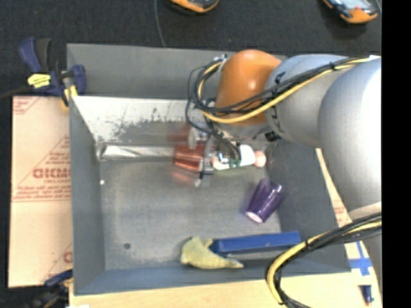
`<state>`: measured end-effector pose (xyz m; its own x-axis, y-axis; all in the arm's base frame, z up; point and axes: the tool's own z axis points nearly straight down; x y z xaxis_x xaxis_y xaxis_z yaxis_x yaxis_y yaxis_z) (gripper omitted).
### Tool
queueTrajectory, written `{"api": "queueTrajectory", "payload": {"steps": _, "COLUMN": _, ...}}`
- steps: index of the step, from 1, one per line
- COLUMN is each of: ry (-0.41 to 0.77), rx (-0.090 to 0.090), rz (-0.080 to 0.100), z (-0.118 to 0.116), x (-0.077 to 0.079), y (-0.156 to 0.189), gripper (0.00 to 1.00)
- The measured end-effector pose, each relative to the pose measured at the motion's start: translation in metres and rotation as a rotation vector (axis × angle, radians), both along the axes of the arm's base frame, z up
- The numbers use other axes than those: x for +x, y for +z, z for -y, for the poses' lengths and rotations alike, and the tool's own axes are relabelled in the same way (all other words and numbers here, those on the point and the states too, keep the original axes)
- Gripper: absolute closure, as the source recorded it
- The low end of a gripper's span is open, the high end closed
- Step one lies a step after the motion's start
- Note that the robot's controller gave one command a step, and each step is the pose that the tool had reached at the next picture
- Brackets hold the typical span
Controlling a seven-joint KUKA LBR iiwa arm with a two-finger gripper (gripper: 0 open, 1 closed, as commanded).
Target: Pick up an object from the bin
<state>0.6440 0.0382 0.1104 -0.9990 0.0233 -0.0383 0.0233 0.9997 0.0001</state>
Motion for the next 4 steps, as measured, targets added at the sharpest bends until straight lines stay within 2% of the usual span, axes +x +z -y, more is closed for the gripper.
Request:
{"api": "queueTrajectory", "payload": {"steps": 1, "ry": 0.030, "rx": 0.000, "rz": 0.008, "z": 0.007, "x": 0.004, "y": 0.001, "gripper": 0.00}}
{"api": "queueTrajectory", "payload": {"steps": 2, "ry": 0.308, "rx": -0.012, "rz": 0.010, "z": -0.010, "x": -0.010, "y": -0.040, "gripper": 1.00}}
{"api": "queueTrajectory", "payload": {"steps": 3, "ry": 0.308, "rx": -0.012, "rz": 0.010, "z": -0.011, "x": -0.010, "y": -0.040, "gripper": 1.00}}
{"api": "queueTrajectory", "payload": {"steps": 4, "ry": 0.283, "rx": -0.011, "rz": 0.006, "z": 0.001, "x": -0.012, "y": 0.027, "gripper": 1.00}}
